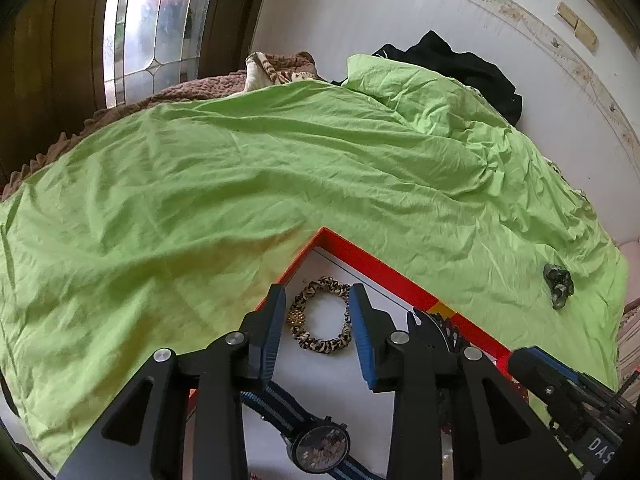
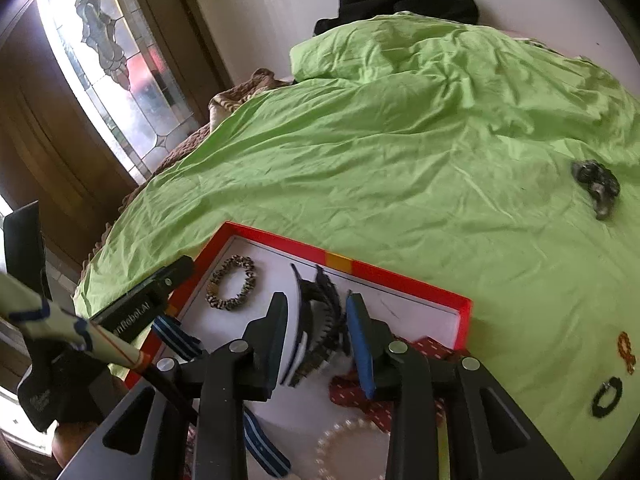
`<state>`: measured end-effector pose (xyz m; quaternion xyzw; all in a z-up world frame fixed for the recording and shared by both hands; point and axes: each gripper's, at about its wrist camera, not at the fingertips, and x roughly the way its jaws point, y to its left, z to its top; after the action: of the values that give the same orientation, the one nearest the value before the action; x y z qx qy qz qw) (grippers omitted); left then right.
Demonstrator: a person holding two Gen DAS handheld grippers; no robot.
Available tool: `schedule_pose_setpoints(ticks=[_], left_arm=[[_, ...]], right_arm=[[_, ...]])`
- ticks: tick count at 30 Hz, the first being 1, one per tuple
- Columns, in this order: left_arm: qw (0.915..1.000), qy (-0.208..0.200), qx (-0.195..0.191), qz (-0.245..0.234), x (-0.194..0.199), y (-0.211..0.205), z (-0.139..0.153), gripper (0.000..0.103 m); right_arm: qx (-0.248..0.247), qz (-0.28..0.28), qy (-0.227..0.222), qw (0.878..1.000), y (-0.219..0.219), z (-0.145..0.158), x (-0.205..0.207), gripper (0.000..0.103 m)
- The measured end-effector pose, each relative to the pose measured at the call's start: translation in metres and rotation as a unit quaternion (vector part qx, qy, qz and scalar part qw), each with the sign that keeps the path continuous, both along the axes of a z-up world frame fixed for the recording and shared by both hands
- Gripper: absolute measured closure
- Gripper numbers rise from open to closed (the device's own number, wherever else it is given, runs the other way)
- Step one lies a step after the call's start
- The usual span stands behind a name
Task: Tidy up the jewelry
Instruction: 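Open the left tool to drop the scrunchie while the right tool drops the clip, then move both open tools toward the black scrunchie and red bead bracelet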
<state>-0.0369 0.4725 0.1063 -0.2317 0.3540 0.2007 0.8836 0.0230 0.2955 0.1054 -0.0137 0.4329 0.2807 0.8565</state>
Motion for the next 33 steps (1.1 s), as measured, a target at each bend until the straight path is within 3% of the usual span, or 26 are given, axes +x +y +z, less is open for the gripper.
schedule_pose_setpoints(ticks=[11,29,33], left_arm=[[0.9987,0.015,0.048,-0.010,0.000,-0.022,0.008,0.069],[0.9902,0.030,0.122,-0.060,0.001,-0.084,0.018,0.067],[0.9879,0.024,0.133,-0.076,-0.003,-0.103,0.024,0.062]], right_arm=[[0.006,-0.030,-0.003,1.000,-0.054,0.012,-0.013,0.063],[0.000,-0.134,0.000,0.991,-0.189,0.016,-0.030,0.061],[0.000,-0.160,0.002,0.987,-0.223,0.016,-0.039,0.061]])
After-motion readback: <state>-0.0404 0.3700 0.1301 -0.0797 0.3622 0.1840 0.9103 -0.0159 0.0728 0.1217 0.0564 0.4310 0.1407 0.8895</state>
